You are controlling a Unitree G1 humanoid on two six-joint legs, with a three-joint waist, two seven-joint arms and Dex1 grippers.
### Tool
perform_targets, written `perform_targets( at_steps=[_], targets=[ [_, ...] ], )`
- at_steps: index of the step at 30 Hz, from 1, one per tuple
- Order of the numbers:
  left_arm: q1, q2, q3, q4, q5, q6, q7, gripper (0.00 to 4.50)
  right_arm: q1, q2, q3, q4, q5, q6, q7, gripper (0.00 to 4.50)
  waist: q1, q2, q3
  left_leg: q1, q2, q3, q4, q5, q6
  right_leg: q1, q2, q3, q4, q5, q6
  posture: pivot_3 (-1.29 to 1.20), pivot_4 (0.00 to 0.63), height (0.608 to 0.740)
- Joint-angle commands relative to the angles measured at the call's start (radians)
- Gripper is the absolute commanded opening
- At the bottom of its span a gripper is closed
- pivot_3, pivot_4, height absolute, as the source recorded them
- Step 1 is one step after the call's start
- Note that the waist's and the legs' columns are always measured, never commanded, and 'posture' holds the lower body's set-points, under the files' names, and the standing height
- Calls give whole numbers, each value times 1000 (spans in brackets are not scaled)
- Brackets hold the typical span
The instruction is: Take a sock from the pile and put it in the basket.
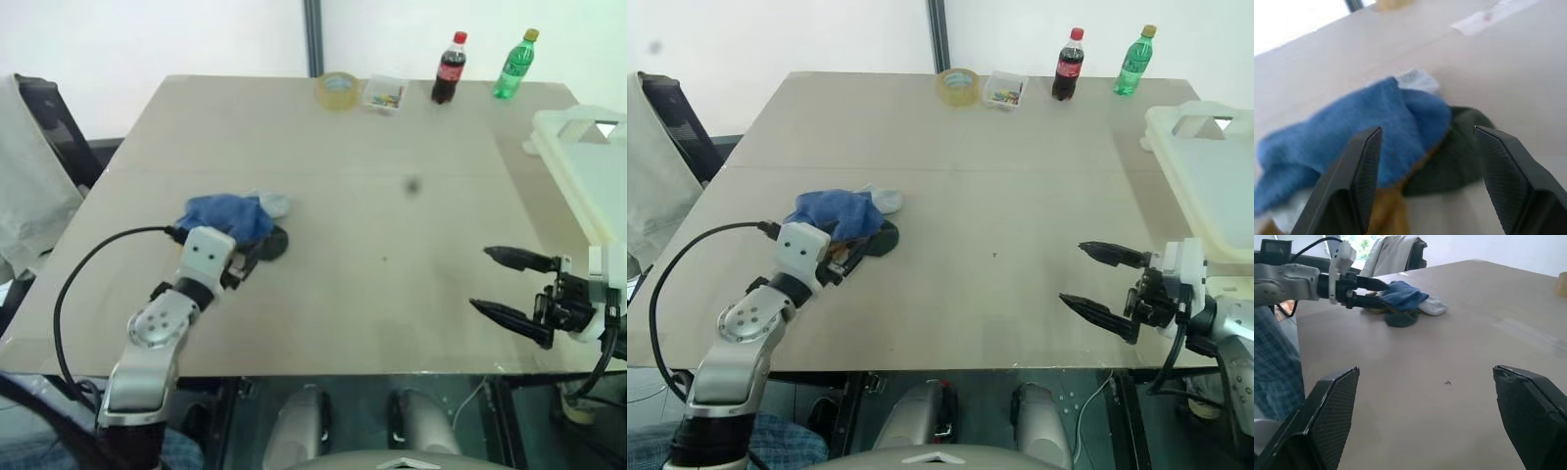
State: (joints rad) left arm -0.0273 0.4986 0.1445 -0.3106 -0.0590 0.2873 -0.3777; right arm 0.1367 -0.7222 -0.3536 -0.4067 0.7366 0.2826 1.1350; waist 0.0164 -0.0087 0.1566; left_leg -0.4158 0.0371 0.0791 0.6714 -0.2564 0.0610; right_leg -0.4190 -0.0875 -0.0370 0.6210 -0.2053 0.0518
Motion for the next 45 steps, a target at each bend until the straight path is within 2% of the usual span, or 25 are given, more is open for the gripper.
perform_targets(
  at_steps=[1,18,21,24,26,33,39,42,45],
  targets=[
    [-29,20,0,21,55,-19,32,3191,-9,-8,-9,-28,13,-3,-4,4469,-1,0,0,0,0,0,0,0,0,0,0,0,0,0,0,0,150,740],
    [16,99,-13,104,158,-173,-9,3191,12,22,-7,-15,-17,-25,-27,4469,-1,0,0,1,0,1,1,0,0,0,0,0,2,0,0,0,150,740],
    [15,95,-9,106,160,-183,-9,2301,16,23,-9,-16,-17,-25,-28,4500,-1,0,0,1,0,1,1,0,0,0,-1,0,2,0,0,0,150,740],
    [16,93,-8,100,155,-192,-13,834,20,26,-7,-14,-22,-28,-29,4500,-1,0,0,1,0,1,1,0,0,0,-1,0,2,0,0,0,150,740],
    [21,93,-8,93,155,-196,-15,22,25,28,-7,-16,-23,-30,-30,4500,-1,0,0,1,0,1,1,0,0,0,-1,0,2,0,0,0,150,740],
    [-17,70,-39,33,123,-120,-43,22,31,26,-5,-14,-25,-33,-30,4500,1,0,0,1,0,1,1,0,0,0,-1,0,3,0,0,0,150,740],
    [-90,-28,-164,-96,71,244,-72,22,22,23,-4,-7,-25,-33,-33,4500,-1,-1,0,1,0,0,5,0,0,2,0,0,4,0,1,0,150,740],
    [-168,-107,-260,-83,64,335,-66,22,13,22,5,-1,-27,-32,-32,4500,0,-1,0,1,0,-1,6,0,0,3,1,0,5,0,1,0,150,740],
    [-273,-205,-332,-53,19,513,-72,22,-3,15,9,10,-28,-32,-27,4500,4,-1,0,1,0,-4,11,0,0,6,2,-2,6,0,1,0,150,740]
  ],
)
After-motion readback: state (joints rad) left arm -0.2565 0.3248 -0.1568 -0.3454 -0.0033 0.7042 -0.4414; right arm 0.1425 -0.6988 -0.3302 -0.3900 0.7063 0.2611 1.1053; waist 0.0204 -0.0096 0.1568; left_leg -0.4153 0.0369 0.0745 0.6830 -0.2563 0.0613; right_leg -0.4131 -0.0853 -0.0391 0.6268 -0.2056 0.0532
